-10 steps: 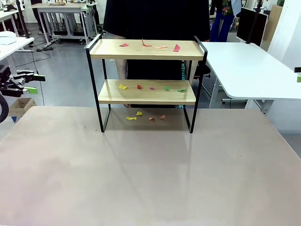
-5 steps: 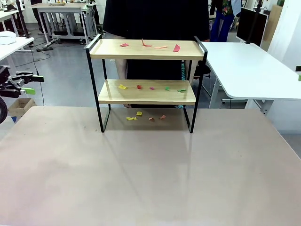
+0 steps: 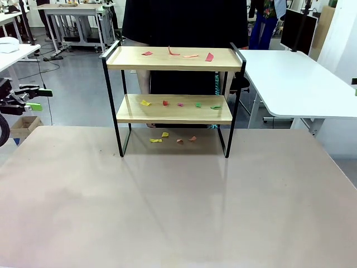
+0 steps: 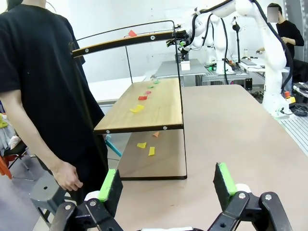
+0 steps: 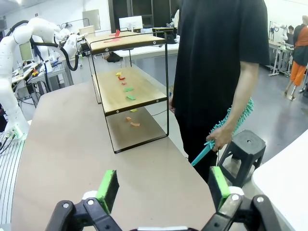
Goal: Clean the shelf.
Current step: Pick up the Duster handed by the human.
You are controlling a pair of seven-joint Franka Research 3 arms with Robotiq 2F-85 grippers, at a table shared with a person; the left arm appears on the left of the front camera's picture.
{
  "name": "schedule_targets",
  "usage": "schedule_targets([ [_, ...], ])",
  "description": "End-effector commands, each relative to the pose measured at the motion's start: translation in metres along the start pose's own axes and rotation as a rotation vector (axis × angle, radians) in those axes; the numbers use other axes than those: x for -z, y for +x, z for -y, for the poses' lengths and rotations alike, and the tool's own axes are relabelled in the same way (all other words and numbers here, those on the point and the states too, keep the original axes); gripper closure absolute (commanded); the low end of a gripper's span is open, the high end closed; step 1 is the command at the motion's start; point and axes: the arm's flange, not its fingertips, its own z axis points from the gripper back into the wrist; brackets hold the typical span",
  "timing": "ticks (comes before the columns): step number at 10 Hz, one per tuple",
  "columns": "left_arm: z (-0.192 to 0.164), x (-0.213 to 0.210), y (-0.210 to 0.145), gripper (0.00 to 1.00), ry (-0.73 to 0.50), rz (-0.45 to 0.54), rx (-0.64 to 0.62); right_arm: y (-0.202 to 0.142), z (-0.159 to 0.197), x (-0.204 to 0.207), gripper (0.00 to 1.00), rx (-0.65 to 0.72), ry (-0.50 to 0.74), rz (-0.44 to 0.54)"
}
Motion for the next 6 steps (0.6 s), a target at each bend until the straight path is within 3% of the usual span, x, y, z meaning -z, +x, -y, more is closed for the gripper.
schedule_targets([
  [1, 0.0012, 0.0, -0.0007, 0.0, -0.009, -0.007, 0.008, 0.001, -0.0005, 0.0013, 0.0, -0.002, -0.008, -0.002],
  [6, 0.0012, 0.0, -0.0007, 0.0, -0.009, -0.007, 0.008, 0.001, -0.0005, 0.0013, 0.0, -0.002, -0.008, -0.002],
])
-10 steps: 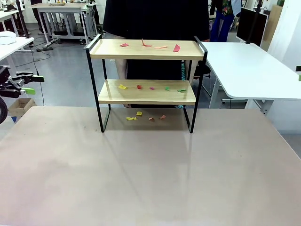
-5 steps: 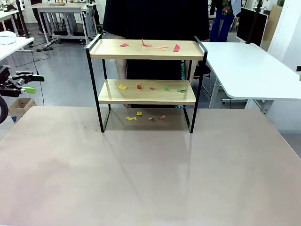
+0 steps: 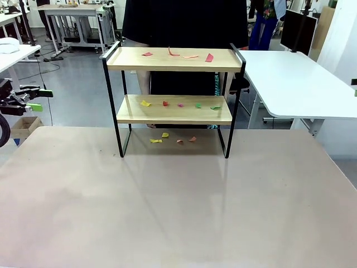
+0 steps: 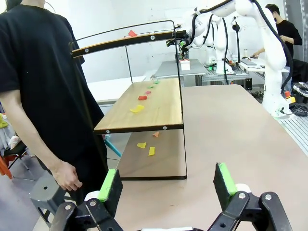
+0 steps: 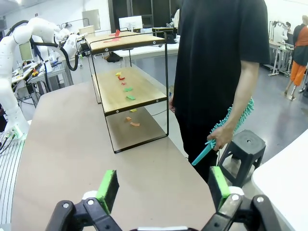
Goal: Clean the shelf.
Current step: Pick up the Duster handed by the human.
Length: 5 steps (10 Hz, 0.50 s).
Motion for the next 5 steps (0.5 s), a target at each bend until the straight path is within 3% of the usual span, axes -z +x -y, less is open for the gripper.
schedule_targets([
  [1, 0.0012, 0.0, -0.0007, 0.0, -0.009, -0.007, 0.008, 0.001, -0.0005, 0.0014, 0.0, -0.002, -0.008, -0.002],
  [5, 0.0012, 0.0, -0.0007, 0.0, -0.009, -0.007, 0.008, 0.001, -0.0005, 0.0014, 0.0, -0.002, -0.008, -0.002],
])
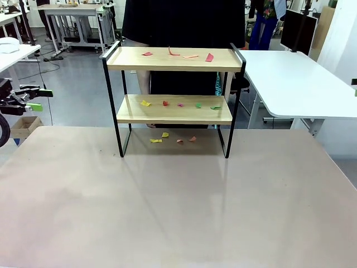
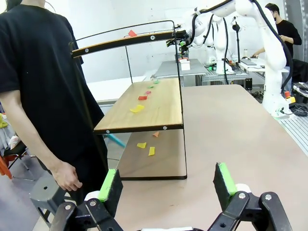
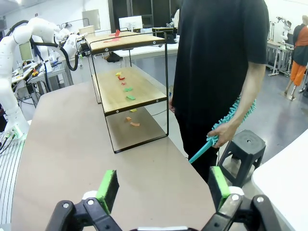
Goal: Clean the shelf.
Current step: Pick up the Duster handed by the human.
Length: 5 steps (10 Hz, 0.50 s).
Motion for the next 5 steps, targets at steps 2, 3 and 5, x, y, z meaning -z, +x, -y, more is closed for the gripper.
schedule_targets([
  [2, 0.0012, 0.0, -0.0007, 0.0, -0.009, -0.007, 0.008, 0.001, -0.0005, 0.0014, 0.0, -0.002, -0.007, -0.002],
  [3, 0.0012, 0.0, -0.0007, 0.0, -0.009, -0.007, 0.008, 0.001, -0.0005, 0.0014, 0.0, -0.002, -0.007, -0.002],
  [5, 0.0012, 0.0, -0.0007, 0.0, -0.009, -0.007, 0.008, 0.001, -0.0005, 0.0014, 0.0, -0.002, -0.007, -0.002],
])
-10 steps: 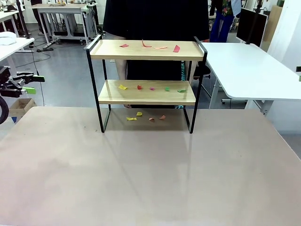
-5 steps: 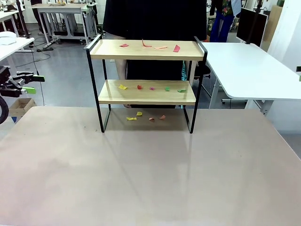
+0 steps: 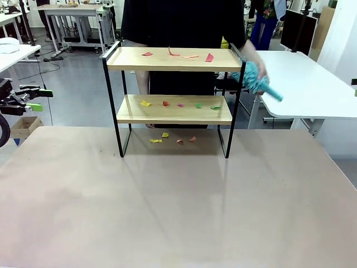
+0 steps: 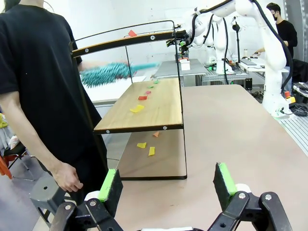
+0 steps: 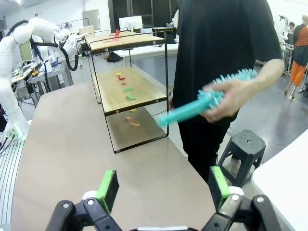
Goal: Clean the shelf.
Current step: Pick up the Duster handed by the human.
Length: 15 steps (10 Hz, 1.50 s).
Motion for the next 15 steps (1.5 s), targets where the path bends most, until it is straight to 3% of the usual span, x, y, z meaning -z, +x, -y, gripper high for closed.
schedule_targets([
  [1, 0.0012, 0.0, -0.0007, 0.0, -0.009, -0.007, 0.008, 0.001, -0.0005, 0.0014, 0.0, -0.002, -0.007, -0.002],
  [15, 0.0012, 0.0, -0.0007, 0.0, -0.009, -0.007, 0.008, 0.0, 0.0, 0.0, 0.0, 0.0, 0.0, 0.0],
])
